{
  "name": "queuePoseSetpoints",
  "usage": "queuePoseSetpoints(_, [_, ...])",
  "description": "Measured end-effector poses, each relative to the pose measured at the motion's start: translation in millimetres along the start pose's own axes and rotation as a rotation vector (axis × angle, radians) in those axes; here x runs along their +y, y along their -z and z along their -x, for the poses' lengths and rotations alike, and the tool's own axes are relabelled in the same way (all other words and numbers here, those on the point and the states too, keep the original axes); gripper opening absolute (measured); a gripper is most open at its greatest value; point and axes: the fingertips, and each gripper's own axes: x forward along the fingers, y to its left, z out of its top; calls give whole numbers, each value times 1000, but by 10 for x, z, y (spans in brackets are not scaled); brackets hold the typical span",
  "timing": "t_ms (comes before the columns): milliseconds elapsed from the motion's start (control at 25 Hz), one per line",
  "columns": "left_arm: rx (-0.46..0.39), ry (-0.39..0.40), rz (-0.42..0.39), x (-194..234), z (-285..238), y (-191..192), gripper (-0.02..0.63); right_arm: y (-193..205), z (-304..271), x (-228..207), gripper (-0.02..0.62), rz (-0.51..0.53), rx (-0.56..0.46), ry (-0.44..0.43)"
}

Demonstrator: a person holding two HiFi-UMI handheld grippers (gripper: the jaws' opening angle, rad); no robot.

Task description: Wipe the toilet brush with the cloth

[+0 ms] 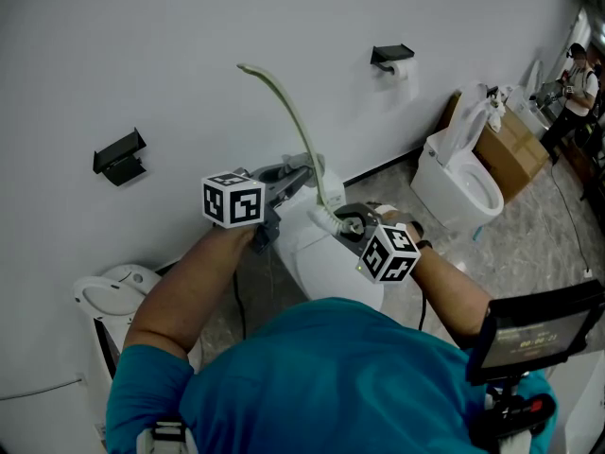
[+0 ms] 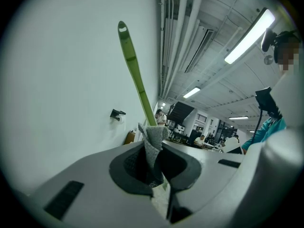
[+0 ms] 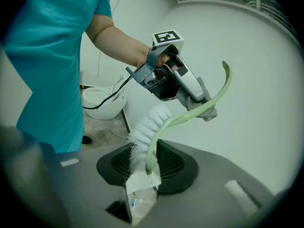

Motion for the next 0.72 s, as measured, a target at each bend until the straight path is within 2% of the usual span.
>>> queuePoseSetpoints(720, [-72, 8, 42, 69, 113, -212, 38, 65, -33, 111, 109, 30, 17, -22])
